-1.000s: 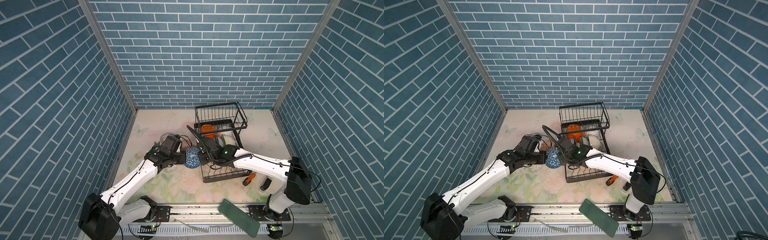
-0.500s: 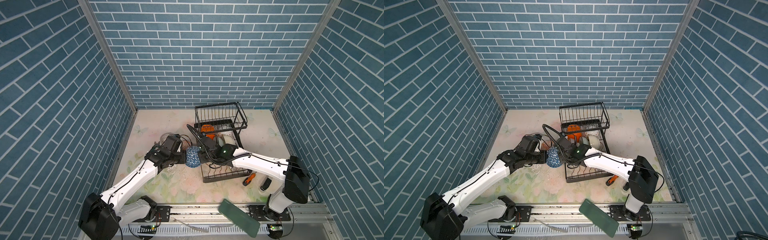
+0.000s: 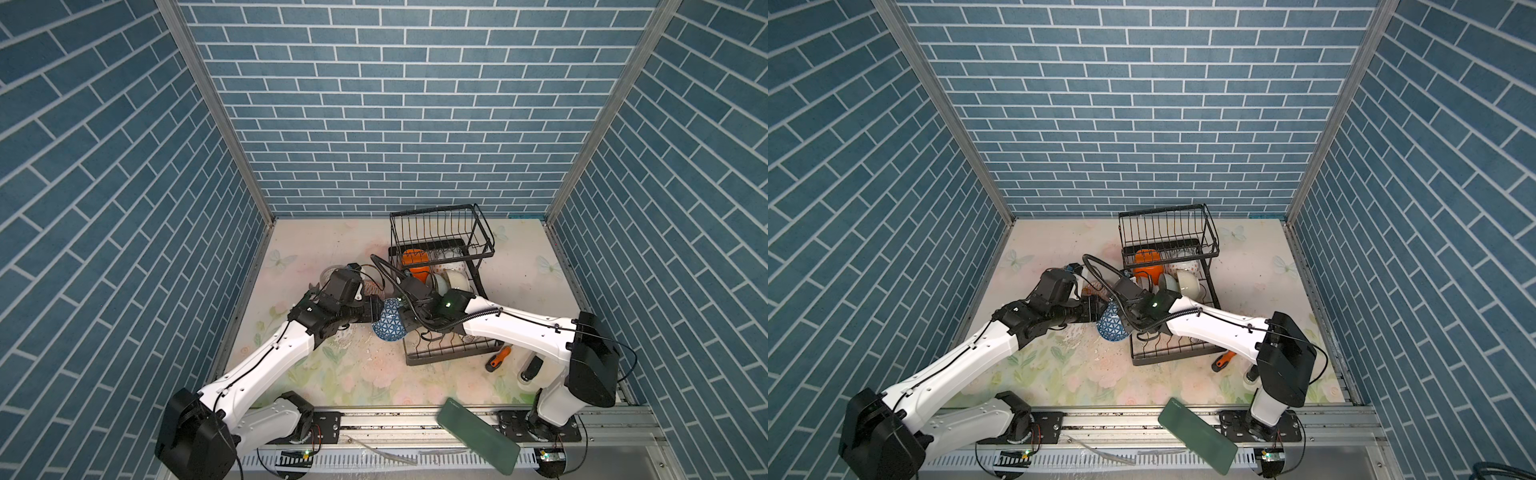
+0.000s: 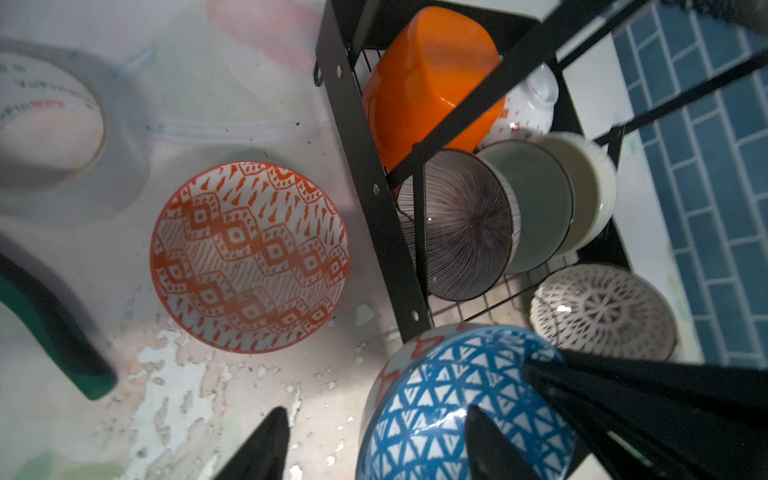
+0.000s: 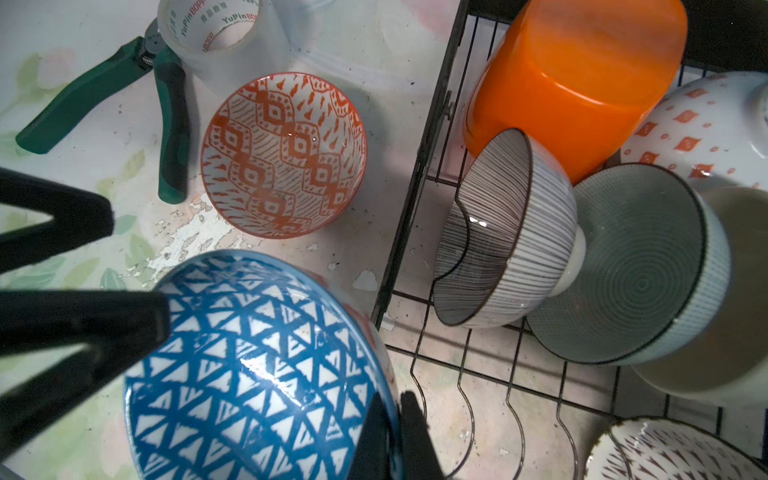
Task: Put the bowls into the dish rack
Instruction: 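Pass the blue-patterned bowl from the left gripper into the right gripper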
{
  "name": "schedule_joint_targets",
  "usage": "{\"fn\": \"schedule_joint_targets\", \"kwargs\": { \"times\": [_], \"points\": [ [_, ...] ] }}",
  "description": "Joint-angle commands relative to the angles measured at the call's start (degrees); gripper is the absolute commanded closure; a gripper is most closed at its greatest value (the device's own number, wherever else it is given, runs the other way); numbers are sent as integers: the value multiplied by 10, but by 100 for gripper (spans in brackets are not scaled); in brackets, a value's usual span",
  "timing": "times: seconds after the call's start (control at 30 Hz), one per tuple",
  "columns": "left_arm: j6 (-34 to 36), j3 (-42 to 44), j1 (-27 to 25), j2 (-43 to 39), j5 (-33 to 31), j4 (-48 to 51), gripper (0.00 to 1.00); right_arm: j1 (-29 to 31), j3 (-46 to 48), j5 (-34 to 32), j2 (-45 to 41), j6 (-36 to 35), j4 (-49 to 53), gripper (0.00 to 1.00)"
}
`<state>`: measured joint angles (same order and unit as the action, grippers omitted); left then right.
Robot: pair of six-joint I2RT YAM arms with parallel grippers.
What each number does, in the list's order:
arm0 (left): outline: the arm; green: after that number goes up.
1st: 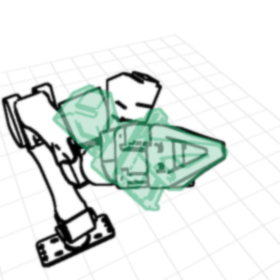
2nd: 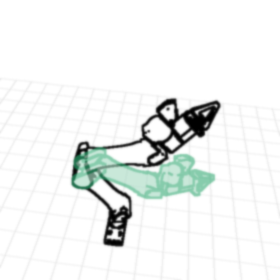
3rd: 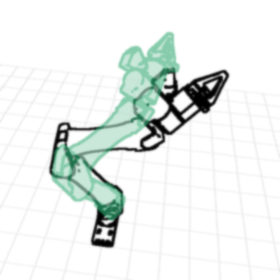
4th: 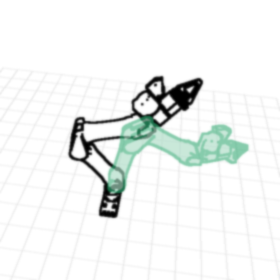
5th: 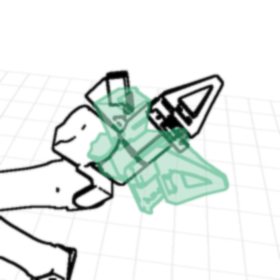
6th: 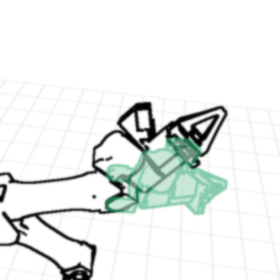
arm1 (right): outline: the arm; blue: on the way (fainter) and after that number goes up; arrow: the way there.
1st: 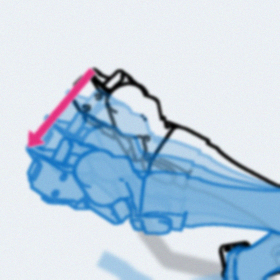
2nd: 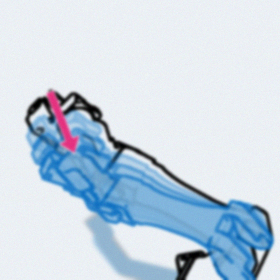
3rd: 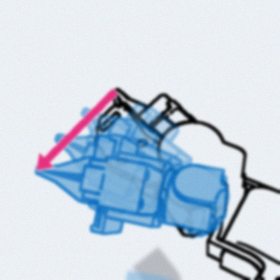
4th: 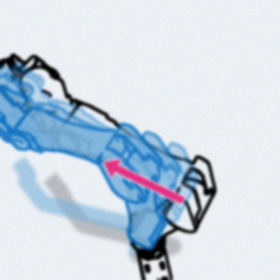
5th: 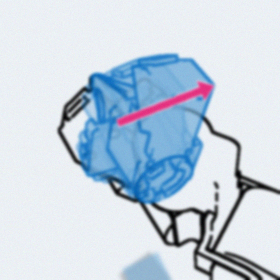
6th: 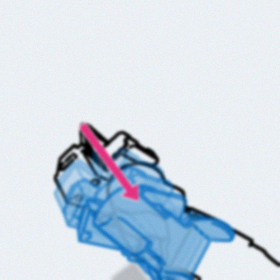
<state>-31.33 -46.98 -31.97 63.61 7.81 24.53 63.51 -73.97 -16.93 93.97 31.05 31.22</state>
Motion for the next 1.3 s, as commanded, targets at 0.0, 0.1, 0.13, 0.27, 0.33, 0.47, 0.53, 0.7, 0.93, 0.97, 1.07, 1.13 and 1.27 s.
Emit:
{"fn": "schedule_joint_targets", "kwargs": {
  "times": [0.0,0.1,0.13,0.27,0.33,0.47,0.53,0.7,0.93,0.97,1.07,1.13,1.27],
  "points": [
    [6,3,-2,-16,-6,-10,14,3,-2,-38,-44,1,30,100],
    [7,6,-2,-29,-22,-8,0,3,-1,-71,-59,-1,66,100],
    [7,7,-1,-35,-27,-8,0,3,0,-87,-62,-1,81,100],
    [5,17,2,-52,-47,-11,0,4,2,-148,-69,-1,142,100],
    [3,25,4,-60,-55,-20,0,4,2,-177,-71,1,170,100],
    [2,38,8,-71,-63,-36,0,3,4,-231,-72,7,216,100],
    [2,42,10,-73,-67,-40,0,3,3,-264,-71,11,241,100],
    [6,47,16,-74,-78,-47,0,4,-7,-337,-60,-2,303,100],
    [-2,63,47,-92,-97,-56,0,9,-17,-384,-17,-20,353,100],
    [-4,67,54,-95,-94,-59,0,10,-17,-384,-12,-25,353,100],
    [-9,84,80,-109,-86,-66,0,13,-19,-395,5,-33,356,100],
    [-9,90,98,-117,-77,-69,0,14,-21,-398,15,-41,354,100],
    [-6,96,123,-126,-69,-64,0,16,-26,-402,33,-55,351,100]
  ]
}}
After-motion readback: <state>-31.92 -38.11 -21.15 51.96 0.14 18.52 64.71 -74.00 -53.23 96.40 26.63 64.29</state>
